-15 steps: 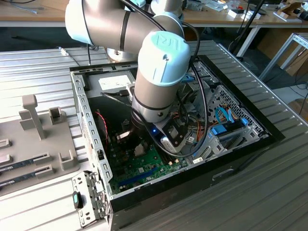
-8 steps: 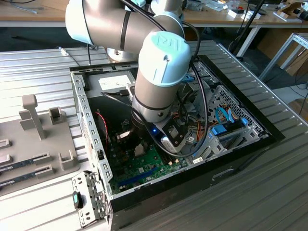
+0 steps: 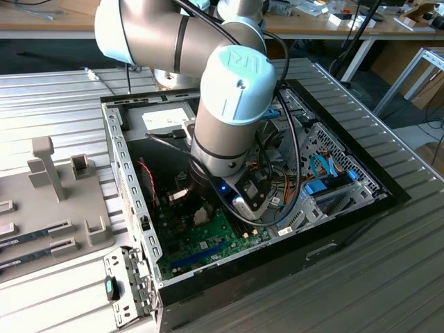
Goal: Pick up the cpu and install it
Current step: 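Place the cpu into insertion slot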
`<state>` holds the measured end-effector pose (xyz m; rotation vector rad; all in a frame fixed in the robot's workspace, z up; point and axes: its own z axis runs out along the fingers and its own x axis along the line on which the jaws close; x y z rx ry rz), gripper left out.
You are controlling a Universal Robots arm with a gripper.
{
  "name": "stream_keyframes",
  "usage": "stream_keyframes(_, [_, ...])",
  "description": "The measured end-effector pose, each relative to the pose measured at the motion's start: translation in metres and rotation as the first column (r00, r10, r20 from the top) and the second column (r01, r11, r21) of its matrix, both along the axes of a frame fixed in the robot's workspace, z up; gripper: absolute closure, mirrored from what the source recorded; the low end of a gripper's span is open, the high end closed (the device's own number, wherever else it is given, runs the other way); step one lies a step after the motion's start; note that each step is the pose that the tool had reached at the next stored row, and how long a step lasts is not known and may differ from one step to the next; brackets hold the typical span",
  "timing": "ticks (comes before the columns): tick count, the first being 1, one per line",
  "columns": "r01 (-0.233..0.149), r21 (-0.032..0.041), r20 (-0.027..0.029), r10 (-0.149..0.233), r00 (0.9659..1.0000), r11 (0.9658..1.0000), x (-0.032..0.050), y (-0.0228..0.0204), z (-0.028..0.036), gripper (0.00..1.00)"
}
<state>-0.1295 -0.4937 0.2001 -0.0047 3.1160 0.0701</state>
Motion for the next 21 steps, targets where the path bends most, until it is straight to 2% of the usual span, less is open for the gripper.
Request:
stream_keyframes(4, [0.002,0.0042,0.0001,-0.002,1.0000,1.0000,0.0010,-0.0014,-0.0007,0.53])
stream_keyframes(17, [0.002,0.0056,0.0006,-0.002,1.0000,1.0000,0.0028,-0.0020,-0.0033,0.52])
stream_keyframes(19, [0.002,0.0054,0.0002,-0.002,1.0000,1.0000,0.0027,-0.0021,-0.0033,0.39])
stream_keyframes(21, [0.002,0.0048,-0.0001,-0.002,1.0000,1.0000,0.0025,-0.0021,-0.0030,0.39])
